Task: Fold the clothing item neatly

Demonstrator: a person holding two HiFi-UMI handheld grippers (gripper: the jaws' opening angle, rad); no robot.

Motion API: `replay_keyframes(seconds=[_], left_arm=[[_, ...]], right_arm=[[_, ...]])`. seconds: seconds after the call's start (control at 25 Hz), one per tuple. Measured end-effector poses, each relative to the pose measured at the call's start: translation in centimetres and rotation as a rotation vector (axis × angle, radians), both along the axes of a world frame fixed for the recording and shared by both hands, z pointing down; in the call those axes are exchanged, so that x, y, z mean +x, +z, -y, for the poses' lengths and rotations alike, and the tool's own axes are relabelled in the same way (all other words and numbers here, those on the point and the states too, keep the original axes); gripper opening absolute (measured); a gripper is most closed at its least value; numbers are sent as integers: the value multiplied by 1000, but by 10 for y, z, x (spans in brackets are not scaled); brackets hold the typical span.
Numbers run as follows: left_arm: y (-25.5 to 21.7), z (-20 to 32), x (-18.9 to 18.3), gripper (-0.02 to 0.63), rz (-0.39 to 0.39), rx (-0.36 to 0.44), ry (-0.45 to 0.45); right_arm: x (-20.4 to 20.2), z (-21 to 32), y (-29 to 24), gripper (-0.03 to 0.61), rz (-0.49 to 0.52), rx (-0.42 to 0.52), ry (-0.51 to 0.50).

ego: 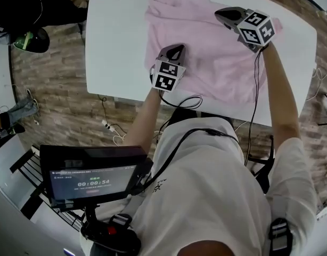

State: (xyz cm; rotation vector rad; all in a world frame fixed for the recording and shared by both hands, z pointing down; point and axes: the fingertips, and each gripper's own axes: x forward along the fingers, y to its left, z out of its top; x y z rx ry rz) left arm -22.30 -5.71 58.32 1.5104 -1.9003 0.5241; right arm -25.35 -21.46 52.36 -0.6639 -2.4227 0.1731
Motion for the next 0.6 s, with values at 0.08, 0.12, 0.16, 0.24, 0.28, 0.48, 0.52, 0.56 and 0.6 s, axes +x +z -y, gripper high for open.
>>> replay_keyframes(seconds=[0.08,0.12,0.16,0.24,0.28,0.48,0.52,0.56,0.6], left_arm=[[4,-1,8,3,-4,1,-7],[5,0,10,3,-5,4,-18],[5,0,12,3,-5,9,-32],[3,0,16,3,-10,24,-58],[3,1,18,5,-18,32,-63],[6,2,9,5,-28,75,-70],[4,2,9,5,-25,86,-73],[0,3,12,5,-25,99,-74],[-5,4,16,3,-29,111,-76]], right_arm=[[-14,-17,4,3,6,32,-32],[-21,-23,6,3,12,51,-43],[-26,-29,7,3,19,71,-49],[-37,-41,10,4,29,113,-63],[-44,-48,13,5,29,134,-74],[-89,-77,43,52,-11,241,-153],[-93,-80,49,68,-25,253,-166],[-94,-80,52,69,-37,264,-176],[-92,-80,54,69,-48,275,-182]])
